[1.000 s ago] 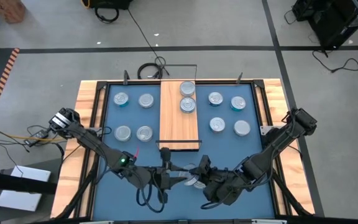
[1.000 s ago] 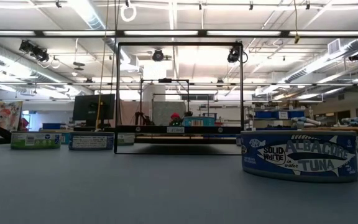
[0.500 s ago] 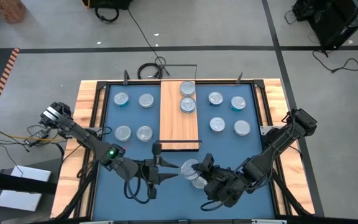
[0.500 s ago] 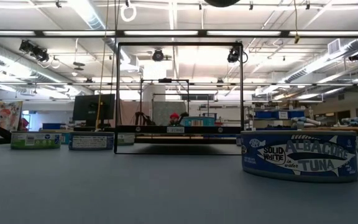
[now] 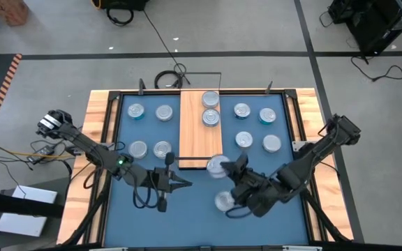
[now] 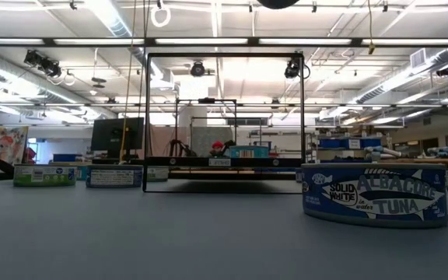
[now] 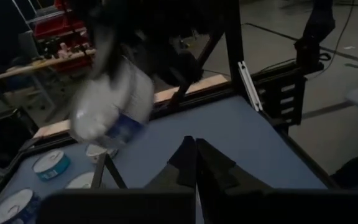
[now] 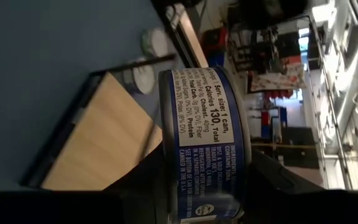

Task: Stack canned seafood by type on shelf
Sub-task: Put the blue tuna can on the shelf

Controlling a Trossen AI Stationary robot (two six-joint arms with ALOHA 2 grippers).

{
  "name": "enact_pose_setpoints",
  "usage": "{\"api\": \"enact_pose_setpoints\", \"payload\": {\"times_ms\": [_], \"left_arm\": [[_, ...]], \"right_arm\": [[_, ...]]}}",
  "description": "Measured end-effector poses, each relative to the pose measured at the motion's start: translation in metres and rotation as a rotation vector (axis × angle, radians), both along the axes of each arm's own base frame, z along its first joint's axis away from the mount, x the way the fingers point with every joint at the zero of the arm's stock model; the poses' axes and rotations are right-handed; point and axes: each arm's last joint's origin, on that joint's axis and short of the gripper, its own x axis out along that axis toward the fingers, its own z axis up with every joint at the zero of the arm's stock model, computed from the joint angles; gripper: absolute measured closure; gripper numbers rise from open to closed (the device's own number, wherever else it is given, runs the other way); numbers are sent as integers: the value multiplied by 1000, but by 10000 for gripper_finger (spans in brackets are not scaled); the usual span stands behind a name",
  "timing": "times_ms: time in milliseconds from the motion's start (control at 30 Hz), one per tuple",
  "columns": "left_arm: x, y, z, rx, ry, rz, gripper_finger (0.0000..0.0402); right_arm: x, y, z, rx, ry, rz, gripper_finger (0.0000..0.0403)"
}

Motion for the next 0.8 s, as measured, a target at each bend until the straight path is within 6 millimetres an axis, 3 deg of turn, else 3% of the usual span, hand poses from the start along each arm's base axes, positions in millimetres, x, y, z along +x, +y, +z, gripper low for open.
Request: {"api": "enact_pose_setpoints", "payload": {"times_ms": [233, 333, 533, 800], "left_arm": [[-10, 18, 0, -27, -28, -2, 400], [-14, 21, 5, -33, -42, 0, 400], [-20, 24, 10, -31, -41, 0, 400], [-20, 24, 10, -27, -38, 0, 400]], "right_arm": [[-11, -41, 24, -10, 2, -86, 262], [-19, -60, 23, -19, 10, -125, 262], [-39, -94, 0, 11, -17, -185, 262], [-52, -128, -51, 17, -146, -132, 262]]}}
